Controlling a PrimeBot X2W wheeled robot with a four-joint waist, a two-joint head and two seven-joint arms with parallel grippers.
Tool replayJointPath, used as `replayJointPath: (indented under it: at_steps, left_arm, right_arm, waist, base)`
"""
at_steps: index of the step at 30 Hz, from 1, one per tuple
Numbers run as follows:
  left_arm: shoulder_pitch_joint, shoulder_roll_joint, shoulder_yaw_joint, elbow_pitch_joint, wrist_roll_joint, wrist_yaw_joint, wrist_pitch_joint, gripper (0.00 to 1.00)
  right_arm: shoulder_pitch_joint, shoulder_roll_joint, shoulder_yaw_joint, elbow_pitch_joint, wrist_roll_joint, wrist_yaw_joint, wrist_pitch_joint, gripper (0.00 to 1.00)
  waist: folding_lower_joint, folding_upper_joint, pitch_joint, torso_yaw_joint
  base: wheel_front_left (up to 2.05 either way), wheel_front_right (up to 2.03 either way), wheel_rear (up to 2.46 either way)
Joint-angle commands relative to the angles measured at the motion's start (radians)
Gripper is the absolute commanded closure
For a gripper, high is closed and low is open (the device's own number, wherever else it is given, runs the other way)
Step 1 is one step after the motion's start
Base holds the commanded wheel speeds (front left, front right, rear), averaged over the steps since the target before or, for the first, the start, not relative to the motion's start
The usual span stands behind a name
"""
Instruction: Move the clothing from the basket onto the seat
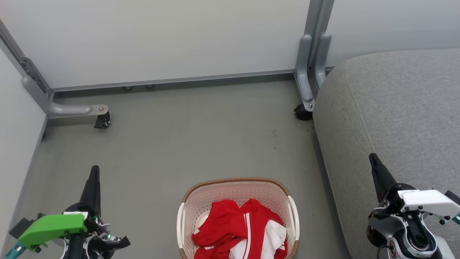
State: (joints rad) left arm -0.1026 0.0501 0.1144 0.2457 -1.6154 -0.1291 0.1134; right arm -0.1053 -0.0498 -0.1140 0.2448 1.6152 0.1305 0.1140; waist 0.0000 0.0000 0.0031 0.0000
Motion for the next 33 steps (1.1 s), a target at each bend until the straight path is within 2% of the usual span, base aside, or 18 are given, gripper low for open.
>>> replayJointPath:
  at_steps: [1, 33]
  left_arm:
    - [-0.017, 0.001, 0.000, 0.000, 0.007, -0.006, 0.002, 1.00]
    - [-0.017, 0.001, 0.000, 0.000, 0.007, -0.006, 0.002, 1.00]
  right_arm:
    - [-0.010, -0.002, 0.000, 0.001, -0.007, 0.000, 0.001, 1.00]
    - [-0.010, -0.002, 0.000, 0.001, -0.007, 0.000, 0.001, 1.00]
  waist:
    - [0.0000, 0.0000, 0.000, 0.000]
    - [0.0000, 0.0000, 0.000, 0.000]
  base:
    - [0.00, 0.00, 0.00]
    - [0.00, 0.00, 0.00]
